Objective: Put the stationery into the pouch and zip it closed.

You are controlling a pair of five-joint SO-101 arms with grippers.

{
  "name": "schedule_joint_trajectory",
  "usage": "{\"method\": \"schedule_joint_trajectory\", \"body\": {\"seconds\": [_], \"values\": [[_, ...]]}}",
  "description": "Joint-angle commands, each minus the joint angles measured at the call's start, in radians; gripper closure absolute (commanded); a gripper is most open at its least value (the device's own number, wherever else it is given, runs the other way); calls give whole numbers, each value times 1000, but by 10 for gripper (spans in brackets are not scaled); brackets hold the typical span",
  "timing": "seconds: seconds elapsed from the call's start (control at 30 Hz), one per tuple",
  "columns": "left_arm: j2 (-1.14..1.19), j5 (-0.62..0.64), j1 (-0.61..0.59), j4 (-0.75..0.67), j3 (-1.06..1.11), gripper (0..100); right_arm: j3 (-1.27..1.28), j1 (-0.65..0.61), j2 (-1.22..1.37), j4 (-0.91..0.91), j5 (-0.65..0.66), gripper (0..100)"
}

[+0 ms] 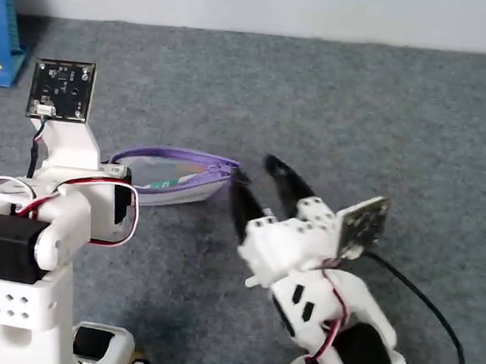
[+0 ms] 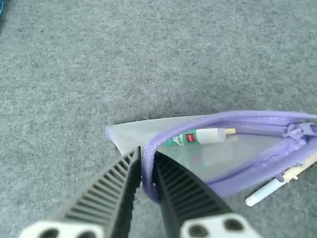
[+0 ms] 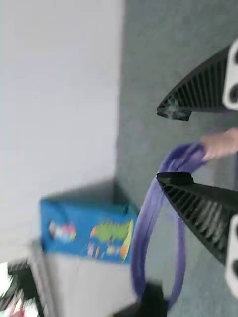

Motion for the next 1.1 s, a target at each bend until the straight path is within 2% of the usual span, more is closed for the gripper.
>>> {"method": "schedule_joint_trajectory", "body": {"seconds": [0.0,0.1,0.27,0.53,0.77,1.07], "values": [[-8,12,5,5,-8,988,-14,134,-22,165,-61,821],[-8,12,5,6,-8,988,-14,203,-22,283,-69,821],[-8,12,5,6,-8,988,-8,249,-21,443,-71,819],[-8,12,3,6,-8,988,5,325,22,550,-71,819],[-8,11,3,6,-8,988,20,352,318,458,-78,818],[-8,9,3,6,2,988,18,354,697,259,-183,818]]}}
